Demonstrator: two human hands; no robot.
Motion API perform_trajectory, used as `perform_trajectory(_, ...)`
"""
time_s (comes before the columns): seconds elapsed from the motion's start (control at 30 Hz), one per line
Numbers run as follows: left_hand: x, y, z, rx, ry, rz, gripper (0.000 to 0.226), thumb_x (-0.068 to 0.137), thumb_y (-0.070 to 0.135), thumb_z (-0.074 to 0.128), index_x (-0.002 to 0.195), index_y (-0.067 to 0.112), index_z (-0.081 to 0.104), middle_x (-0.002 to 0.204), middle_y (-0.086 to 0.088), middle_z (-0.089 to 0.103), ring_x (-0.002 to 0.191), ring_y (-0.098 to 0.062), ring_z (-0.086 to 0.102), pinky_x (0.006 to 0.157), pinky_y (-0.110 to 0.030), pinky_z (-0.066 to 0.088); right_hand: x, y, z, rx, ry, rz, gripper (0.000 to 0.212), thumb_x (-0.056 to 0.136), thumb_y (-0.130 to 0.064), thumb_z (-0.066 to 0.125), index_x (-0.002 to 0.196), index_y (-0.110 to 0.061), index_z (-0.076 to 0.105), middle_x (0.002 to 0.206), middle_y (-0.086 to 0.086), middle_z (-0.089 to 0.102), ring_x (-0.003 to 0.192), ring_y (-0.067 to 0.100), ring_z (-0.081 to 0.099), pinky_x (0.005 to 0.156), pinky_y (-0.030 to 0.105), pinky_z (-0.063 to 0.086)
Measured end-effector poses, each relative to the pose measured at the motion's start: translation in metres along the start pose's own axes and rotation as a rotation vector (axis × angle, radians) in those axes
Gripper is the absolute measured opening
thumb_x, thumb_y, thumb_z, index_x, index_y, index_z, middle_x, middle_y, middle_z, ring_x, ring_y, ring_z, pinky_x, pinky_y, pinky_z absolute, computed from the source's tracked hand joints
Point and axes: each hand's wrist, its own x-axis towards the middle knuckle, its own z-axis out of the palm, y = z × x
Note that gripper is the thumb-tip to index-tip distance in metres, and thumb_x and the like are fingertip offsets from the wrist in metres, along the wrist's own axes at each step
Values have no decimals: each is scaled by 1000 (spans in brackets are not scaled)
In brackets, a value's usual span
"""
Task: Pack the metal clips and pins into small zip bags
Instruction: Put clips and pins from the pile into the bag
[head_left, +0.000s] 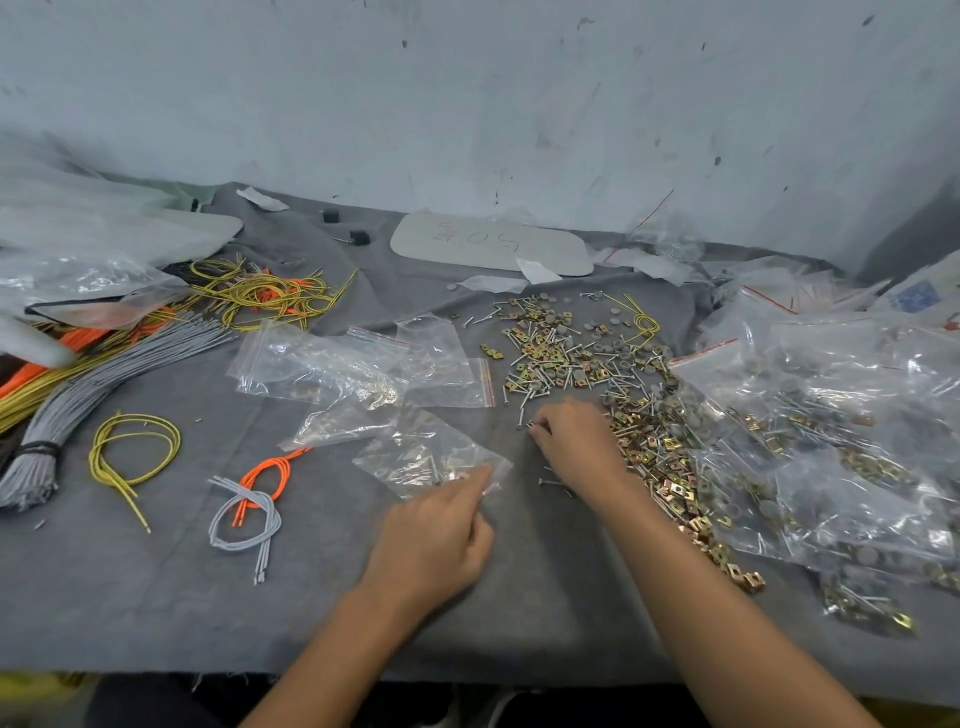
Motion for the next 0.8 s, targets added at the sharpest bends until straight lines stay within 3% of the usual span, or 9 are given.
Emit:
perform_trajectory(0.1, 0, 0, 1, 66, -9, 12, 50, 77, 32, 66, 127, 26, 63, 90, 10, 71, 73, -17, 68, 48, -28, 48, -3, -1, 4, 40, 28, 5, 19, 98, -19, 54, 92, -9, 68, 103, 11, 64, 101, 33, 58, 85, 39, 44)
perform_trajectory(0.2, 0, 0, 1, 35, 3, 25, 49, 79, 30, 67, 127, 26, 62, 89, 10, 71, 74, -18, 68, 47, -30, 48, -5, 1, 7, 19, 9, -12, 21, 102, -20, 47, 108, -9, 65, 119, 10, 59, 113, 31, 52, 96, 39, 39)
perform_trajectory(0.33, 1, -3, 1, -105, 29, -73, 41, 88, 29, 59, 129, 27, 61, 83, 4, 72, 74, -25, 68, 55, -36, 52, -8, 12, 7, 69, 39, 9, 22, 103, -22, 47, 111, -10, 65, 121, 10, 57, 115, 31, 49, 100, 39, 37)
perform_trajectory(0.4, 4, -8, 3, -272, 58, -237, 37, 96, 30, 53, 132, 25, 64, 87, -3, 75, 83, -28, 68, 70, -38, 54, -13, 19, 2, 168, 99, 25, 18, 101, -22, 52, 109, -13, 66, 117, 9, 58, 112, 30, 51, 98, 38, 38)
perform_trajectory(0.5, 11, -15, 4, -502, 94, -398, 30, 101, 21, 56, 128, 22, 68, 98, 0, 77, 95, -20, 70, 85, -29, 49, -25, 27, -4, 296, 139, -1, 8, 96, -19, 60, 98, -19, 68, 101, 2, 61, 97, 24, 55, 81, 32, 39)
perform_trajectory(0.6, 13, -17, 5, -571, 91, -436, 29, 101, 19, 56, 127, 23, 69, 97, -2, 77, 94, -17, 69, 85, -28, 50, -35, 33, -4, 284, 61, -45, 9, 95, -20, 62, 95, -22, 70, 96, -2, 62, 93, 21, 58, 77, 30, 38)
perform_trajectory(0.8, 12, -20, 6, -645, 101, -500, 33, 102, 18, 53, 130, 26, 67, 100, -4, 76, 94, -13, 66, 78, -16, 46, -40, 39, -1, 225, -8, -16, 20, 100, -22, 55, 114, -24, 69, 108, -3, 56, 103, 20, 56, 78, 26, 34)
